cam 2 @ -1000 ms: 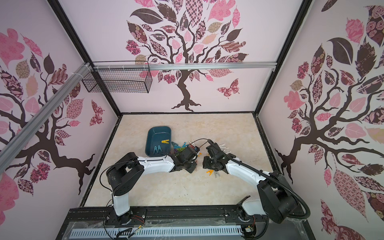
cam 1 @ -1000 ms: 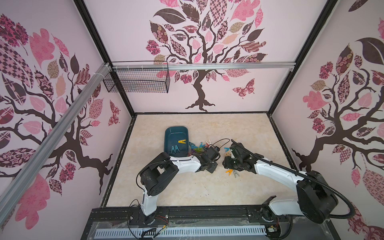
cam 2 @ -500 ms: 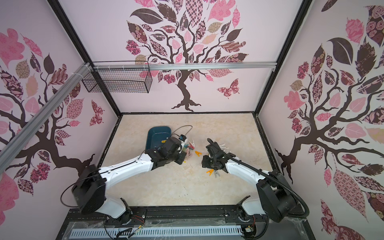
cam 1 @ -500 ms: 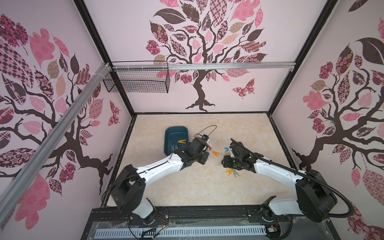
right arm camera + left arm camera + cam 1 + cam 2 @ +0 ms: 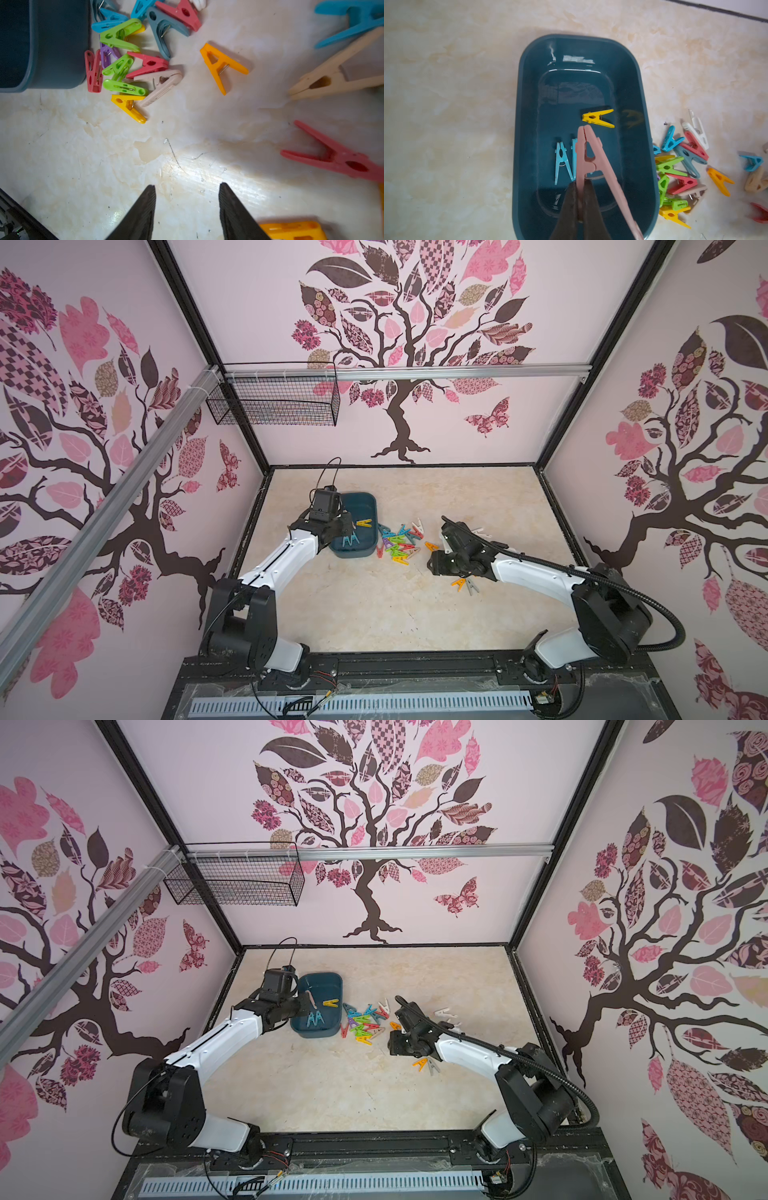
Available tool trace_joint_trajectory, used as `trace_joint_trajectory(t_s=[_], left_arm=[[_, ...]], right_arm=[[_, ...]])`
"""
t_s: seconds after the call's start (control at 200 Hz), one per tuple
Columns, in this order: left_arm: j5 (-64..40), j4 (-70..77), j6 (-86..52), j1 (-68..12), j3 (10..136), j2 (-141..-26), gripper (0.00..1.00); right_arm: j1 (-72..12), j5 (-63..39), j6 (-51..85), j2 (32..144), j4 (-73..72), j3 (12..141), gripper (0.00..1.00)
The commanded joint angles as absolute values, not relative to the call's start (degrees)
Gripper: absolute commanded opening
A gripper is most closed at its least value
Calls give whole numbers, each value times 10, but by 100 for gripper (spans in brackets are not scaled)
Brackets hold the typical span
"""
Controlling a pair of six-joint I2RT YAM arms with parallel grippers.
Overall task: Put the clothespins into the storage box
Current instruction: Place the clothespin in the storage box, then pick up the clothespin from the center of the board.
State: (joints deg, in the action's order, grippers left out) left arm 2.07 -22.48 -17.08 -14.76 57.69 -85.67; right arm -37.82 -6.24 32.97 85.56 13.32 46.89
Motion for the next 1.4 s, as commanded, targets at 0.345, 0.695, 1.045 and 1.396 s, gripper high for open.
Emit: trace_joint_trajectory(t_s=[0.345, 0.695, 1.045, 1.396], left_arm=[[20, -273, -180, -149, 613, -805, 38], [-33, -323, -231, -187, 472, -652, 43], [-39, -353, -267, -218, 398, -579, 57], [-48, -349, -263, -236, 382, -546, 66]], right_arm=[[-404, -66, 260, 910, 62, 479, 45], [-419, -41, 183, 982, 52, 538, 42], [-437, -38, 169, 1069, 39, 612, 45], [-452, -30, 163, 1122, 55, 649, 36]])
